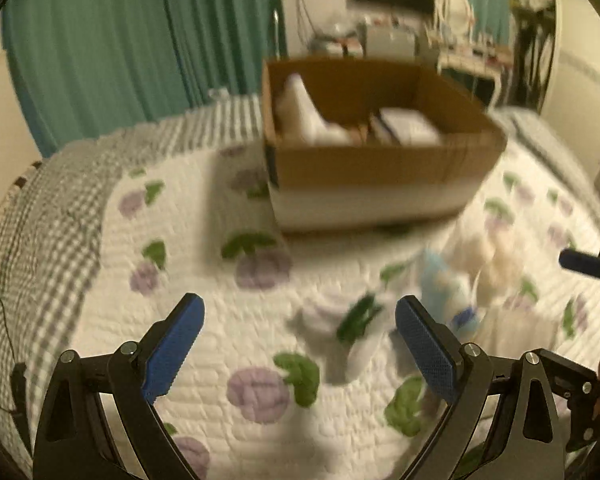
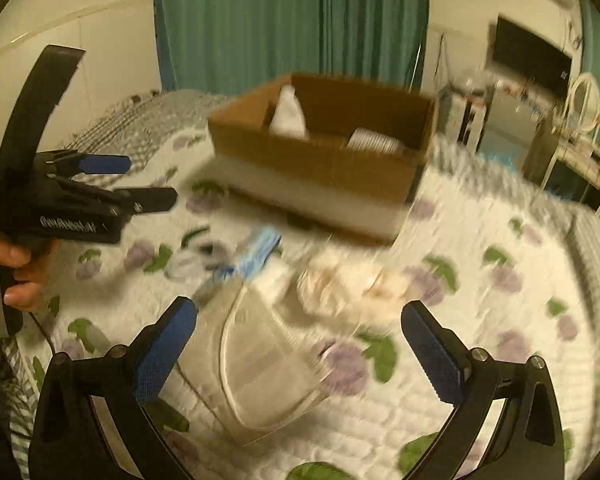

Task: Organize soft objects
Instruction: 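Grasp the white glove with the left gripper while the right grasps the face mask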

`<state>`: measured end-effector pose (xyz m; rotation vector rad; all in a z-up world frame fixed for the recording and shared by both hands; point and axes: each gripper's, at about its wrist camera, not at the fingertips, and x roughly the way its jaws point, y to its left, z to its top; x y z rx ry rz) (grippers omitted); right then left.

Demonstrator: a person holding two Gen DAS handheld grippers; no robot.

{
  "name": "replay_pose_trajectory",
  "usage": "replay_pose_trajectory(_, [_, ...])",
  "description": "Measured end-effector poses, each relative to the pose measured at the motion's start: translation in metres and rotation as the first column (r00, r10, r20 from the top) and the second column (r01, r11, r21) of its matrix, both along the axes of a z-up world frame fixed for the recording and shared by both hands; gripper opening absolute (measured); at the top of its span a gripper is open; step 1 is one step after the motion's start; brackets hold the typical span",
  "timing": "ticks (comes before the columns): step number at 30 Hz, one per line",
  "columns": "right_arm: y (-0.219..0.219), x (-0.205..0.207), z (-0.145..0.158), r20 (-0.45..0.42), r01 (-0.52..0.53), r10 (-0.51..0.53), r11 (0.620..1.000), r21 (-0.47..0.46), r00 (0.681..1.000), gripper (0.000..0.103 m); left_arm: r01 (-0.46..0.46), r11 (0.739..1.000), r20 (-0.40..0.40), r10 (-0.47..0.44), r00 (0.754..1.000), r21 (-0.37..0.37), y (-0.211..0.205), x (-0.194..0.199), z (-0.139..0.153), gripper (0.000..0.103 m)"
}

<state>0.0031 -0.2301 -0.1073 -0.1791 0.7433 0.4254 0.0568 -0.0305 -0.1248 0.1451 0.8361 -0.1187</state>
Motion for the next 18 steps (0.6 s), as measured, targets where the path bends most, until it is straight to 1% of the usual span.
replay_pose_trajectory(1, [0.002,0.002,-0.009,-0.028,-0.010,0.010,1.000,-0.001,1.000,0.102,0.011,1.000,-0.021,-0.011,1.000,0.004,-0.002,0.000,-0.007,0.098])
replay_pose_trajectory(4, [0.009,0.002,-0.024,-0.053,-0.046,0.044,0.999,-0.025,0.998,0.101,0.038,0.999,-0.060,-0.037,0.997,0.019,-0.008,0.001,-0.020,0.098])
replay_pose_trajectory(5, [0.010,0.001,-0.027,-0.059,-0.053,0.052,0.998,-0.029,0.997,0.098,0.046,0.999,-0.072,-0.044,0.996,0.026,-0.011,0.002,-0.024,0.098])
replay_pose_trajectory(6, [0.011,0.001,-0.031,-0.066,-0.060,0.058,0.998,-0.031,0.996,0.091,0.048,0.998,-0.076,-0.046,0.996,0.032,-0.014,0.004,-0.027,0.098])
replay_pose_trajectory(8, [0.013,0.003,-0.039,-0.089,-0.069,0.065,0.997,-0.034,0.994,0.084,0.046,0.998,-0.075,-0.042,0.996,0.045,-0.015,0.007,-0.033,0.098])
replay_pose_trajectory(9, [0.014,0.004,-0.042,-0.098,-0.070,0.066,0.997,-0.038,0.993,0.081,0.040,0.998,-0.083,-0.036,0.996,0.047,-0.016,0.009,-0.037,0.098])
replay_pose_trajectory(11, [0.015,0.005,-0.049,-0.118,-0.073,0.068,0.996,-0.041,0.991,0.077,0.038,0.999,-0.091,-0.035,0.995,0.023,-0.016,0.009,-0.041,0.098])
replay_pose_trajectory(13, [0.015,0.005,-0.052,-0.132,-0.081,0.075,0.996,-0.036,0.988,0.069,0.040,0.999,-0.084,-0.037,0.996,0.030,-0.018,0.010,-0.045,0.095])
replay_pose_trajectory(14, [0.016,0.005,-0.055,-0.139,-0.085,0.079,0.996,-0.039,0.987,0.063,0.041,0.999,-0.084,-0.038,0.996,0.034,-0.019,0.010,-0.047,0.089])
replay_pose_trajectory(16, [0.017,0.006,-0.059,-0.151,-0.088,0.080,0.995,-0.050,0.985,0.052,0.043,0.999,-0.112,-0.040,0.993,0.027,-0.019,0.013,-0.052,0.063])
replay_pose_trajectory(17, [0.017,0.006,-0.060,-0.155,-0.088,0.080,0.995,-0.047,0.985,0.046,0.048,0.999,-0.125,-0.047,0.991,0.004,-0.018,0.013,-0.054,0.057])
replay_pose_trajectory(18, [0.017,0.005,-0.060,-0.157,-0.091,0.083,0.995,-0.040,0.984,0.040,0.052,0.999,-0.130,-0.054,0.990,-0.014,-0.017,0.012,-0.054,0.047])
